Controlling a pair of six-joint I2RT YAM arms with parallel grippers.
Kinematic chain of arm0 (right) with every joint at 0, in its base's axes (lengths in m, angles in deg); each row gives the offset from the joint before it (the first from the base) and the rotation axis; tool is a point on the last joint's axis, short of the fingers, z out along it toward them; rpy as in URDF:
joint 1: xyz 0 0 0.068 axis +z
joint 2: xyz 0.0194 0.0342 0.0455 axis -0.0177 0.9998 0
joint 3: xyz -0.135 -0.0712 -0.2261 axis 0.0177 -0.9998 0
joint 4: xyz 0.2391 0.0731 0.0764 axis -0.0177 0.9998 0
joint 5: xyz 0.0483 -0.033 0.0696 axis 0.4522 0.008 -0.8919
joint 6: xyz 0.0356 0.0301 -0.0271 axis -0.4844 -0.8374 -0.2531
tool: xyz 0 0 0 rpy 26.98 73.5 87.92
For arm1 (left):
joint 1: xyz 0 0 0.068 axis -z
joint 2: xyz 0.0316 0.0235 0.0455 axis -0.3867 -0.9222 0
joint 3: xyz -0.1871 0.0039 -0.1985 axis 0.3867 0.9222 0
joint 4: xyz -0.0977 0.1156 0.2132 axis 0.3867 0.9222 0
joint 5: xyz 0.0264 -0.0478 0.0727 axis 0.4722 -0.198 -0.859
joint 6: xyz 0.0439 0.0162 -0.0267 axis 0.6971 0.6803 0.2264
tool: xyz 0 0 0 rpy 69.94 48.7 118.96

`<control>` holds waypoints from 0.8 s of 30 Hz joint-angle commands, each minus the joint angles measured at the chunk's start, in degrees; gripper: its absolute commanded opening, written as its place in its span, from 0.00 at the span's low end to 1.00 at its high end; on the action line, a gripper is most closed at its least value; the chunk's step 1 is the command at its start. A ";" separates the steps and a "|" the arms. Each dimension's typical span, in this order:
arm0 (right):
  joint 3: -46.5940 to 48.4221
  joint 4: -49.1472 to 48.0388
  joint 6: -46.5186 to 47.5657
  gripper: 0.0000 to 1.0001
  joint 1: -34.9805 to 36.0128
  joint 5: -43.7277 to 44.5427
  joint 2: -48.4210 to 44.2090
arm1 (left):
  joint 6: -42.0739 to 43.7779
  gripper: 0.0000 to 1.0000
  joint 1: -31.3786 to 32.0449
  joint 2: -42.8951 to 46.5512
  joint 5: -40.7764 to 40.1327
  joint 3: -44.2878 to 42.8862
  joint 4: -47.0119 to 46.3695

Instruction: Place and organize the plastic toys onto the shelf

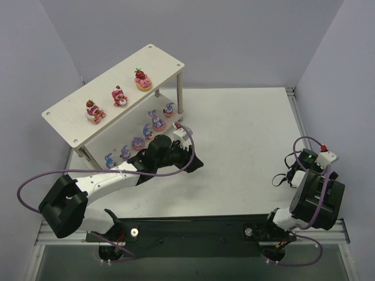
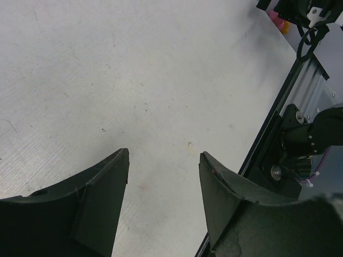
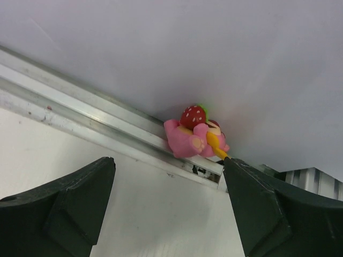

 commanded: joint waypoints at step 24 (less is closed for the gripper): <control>0.97 -20.15 -4.33 0.69 -14.46 -10.99 12.74 | -1.24 0.64 -5.57 -6.13 4.97 -0.86 -5.47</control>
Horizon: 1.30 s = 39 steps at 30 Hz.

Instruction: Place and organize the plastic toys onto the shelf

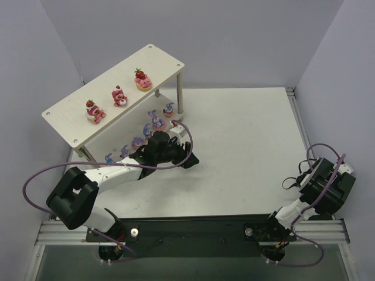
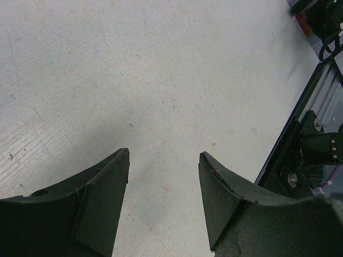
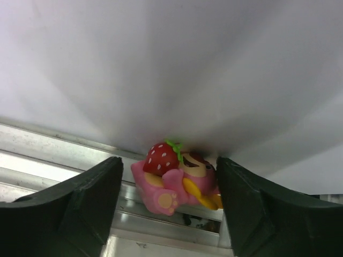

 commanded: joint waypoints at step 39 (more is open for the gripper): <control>18.91 44.41 -15.66 0.00 64.77 -4.66 -26.67 | -3.59 0.64 -1.09 14.25 -9.09 1.71 8.66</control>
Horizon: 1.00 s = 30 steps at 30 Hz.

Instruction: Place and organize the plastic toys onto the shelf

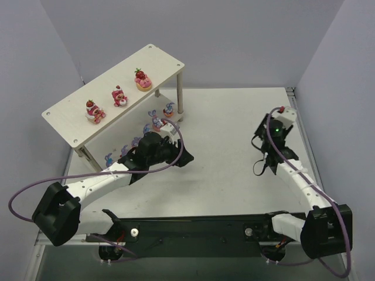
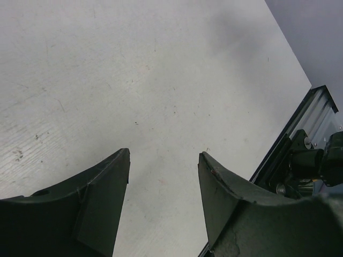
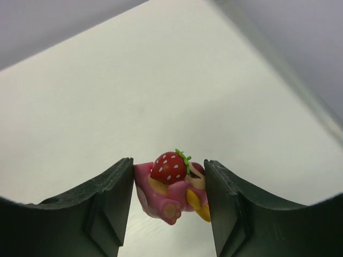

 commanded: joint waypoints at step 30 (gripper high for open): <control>2.93 22.10 -28.76 0.83 50.13 10.39 8.47 | -2.66 0.70 -0.76 18.68 -8.37 6.18 12.63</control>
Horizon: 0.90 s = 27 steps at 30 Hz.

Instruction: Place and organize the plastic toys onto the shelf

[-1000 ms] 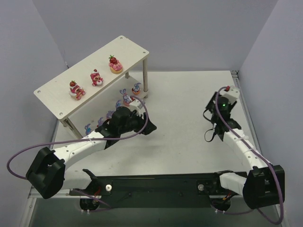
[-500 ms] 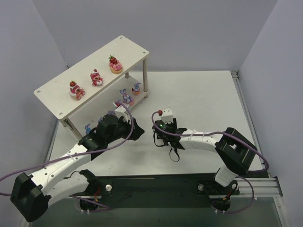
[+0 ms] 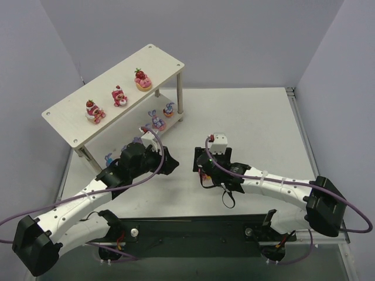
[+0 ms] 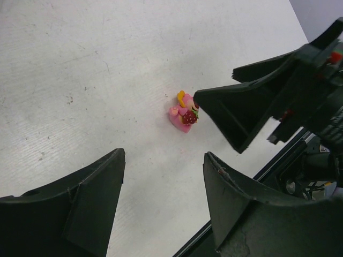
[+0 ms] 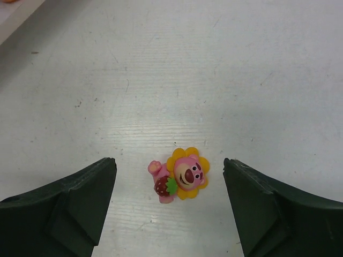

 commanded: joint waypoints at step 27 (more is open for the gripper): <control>-13.61 -2.83 -76.30 0.82 -4.21 -11.66 -3.32 | -4.45 0.73 0.27 -7.31 -5.73 2.01 -7.90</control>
